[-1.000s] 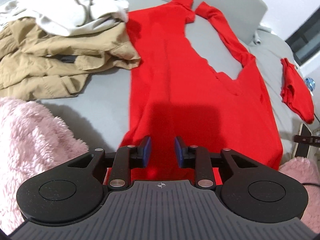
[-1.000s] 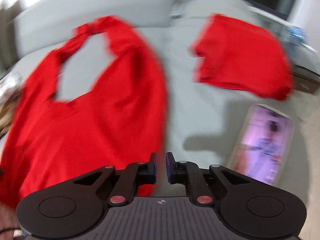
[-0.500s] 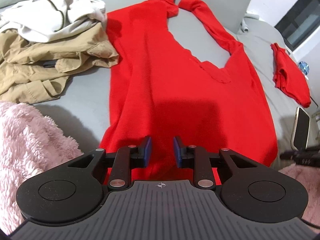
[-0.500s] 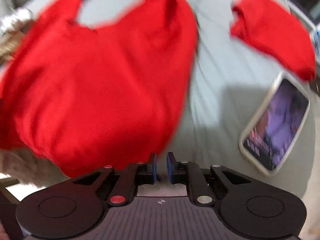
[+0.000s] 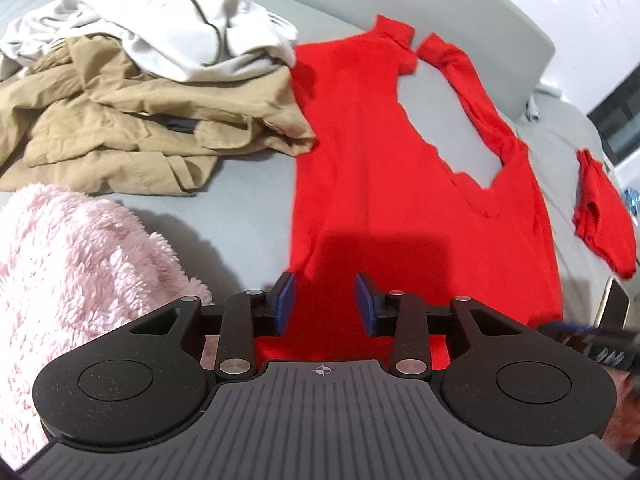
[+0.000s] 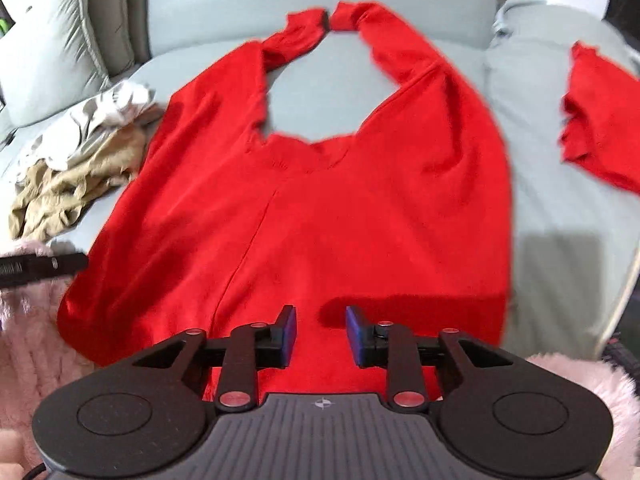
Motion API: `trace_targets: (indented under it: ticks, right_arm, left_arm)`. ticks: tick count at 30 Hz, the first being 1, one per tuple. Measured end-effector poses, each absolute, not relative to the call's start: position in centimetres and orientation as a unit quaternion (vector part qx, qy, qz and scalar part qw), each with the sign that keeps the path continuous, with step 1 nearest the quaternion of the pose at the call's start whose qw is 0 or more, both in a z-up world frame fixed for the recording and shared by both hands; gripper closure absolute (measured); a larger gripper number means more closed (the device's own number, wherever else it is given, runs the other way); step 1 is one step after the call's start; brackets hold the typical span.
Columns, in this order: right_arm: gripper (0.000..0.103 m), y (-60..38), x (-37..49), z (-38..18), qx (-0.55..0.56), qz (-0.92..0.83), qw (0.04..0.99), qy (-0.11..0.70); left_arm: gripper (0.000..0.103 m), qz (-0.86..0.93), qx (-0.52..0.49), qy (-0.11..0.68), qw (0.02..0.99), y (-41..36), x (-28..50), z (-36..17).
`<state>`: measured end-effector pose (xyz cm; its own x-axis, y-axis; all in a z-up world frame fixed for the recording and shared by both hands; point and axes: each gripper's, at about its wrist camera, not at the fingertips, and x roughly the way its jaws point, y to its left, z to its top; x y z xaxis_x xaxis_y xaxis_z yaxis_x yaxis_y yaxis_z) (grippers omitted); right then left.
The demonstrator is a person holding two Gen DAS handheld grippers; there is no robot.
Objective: Fold clothes
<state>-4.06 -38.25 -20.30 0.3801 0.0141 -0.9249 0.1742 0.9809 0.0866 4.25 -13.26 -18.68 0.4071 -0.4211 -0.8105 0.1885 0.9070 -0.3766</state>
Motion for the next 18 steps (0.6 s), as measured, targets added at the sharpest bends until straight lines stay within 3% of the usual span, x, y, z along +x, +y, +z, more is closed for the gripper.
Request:
trace_targets:
  ticks: [5,12,18]
  right_arm:
    - [0.081,-38.3,-3.7,-21.1,0.091,-0.054,0.815,0.57]
    - [0.081,-38.1,-3.8,-21.3,0.087,-0.055,0.815,0.57]
    - [0.081,-37.9,-3.4,-21.6,0.086,-0.06,0.812,0.575]
  left_arm:
    - [0.065,-0.176,-0.099,0.507,0.838,-13.3,8.3,-18.6]
    - [0.07,-0.171,-0.135,0.559,0.8,-14.2,13.8,-22.0]
    - [0.072,-0.182,-0.083,0.56,0.804,-16.7,15.5,-22.8]
